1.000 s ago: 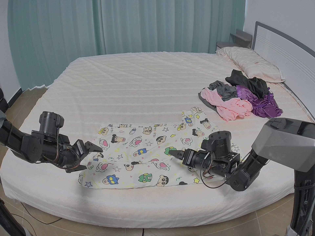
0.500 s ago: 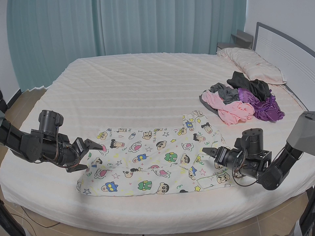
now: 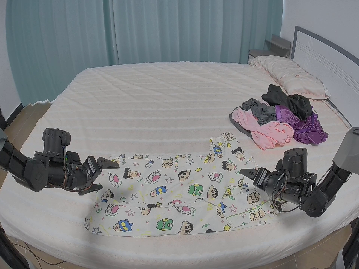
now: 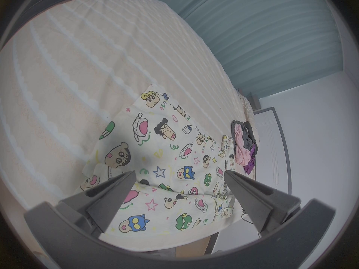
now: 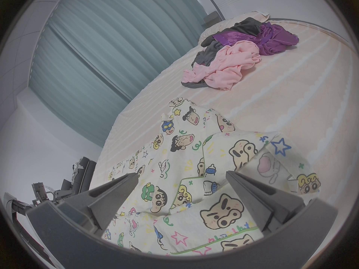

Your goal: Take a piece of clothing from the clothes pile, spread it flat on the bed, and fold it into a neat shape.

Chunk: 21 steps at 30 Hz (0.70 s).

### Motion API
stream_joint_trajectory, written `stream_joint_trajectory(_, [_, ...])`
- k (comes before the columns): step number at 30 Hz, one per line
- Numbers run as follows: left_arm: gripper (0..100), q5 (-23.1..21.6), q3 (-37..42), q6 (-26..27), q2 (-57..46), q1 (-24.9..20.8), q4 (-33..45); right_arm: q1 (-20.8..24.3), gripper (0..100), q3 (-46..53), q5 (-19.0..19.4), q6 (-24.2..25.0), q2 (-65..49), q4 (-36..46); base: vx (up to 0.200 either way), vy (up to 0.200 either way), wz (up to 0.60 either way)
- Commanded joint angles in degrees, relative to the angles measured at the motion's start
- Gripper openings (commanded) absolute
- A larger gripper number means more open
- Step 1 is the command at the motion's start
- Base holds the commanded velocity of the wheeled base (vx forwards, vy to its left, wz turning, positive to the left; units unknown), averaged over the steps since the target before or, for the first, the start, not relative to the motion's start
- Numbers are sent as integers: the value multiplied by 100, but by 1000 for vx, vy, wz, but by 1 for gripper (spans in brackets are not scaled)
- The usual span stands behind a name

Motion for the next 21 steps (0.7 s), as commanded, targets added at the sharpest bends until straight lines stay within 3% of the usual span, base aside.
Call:
stream_joint_trajectory(1, [100, -19, 107, -12, 95, 29, -32, -68, 100, 27, 3, 22, 6, 0, 0, 200, 0])
stream_joint_trajectory(9, [100, -19, 107, -12, 130, 47, -50, -165, 100, 27, 12, 22, 6, 0, 0, 200, 0])
stream_joint_trajectory(15, [100, 95, 28, 41, 156, 38, -67, -209, 100, -9, 21, 13, 6, 0, 0, 0, 0])
stream_joint_trajectory(21, [100, 710, -667, 102, 763, 3, -58, -217, 100, -61, 47, 4, 41, 9, 0, 0, 0])
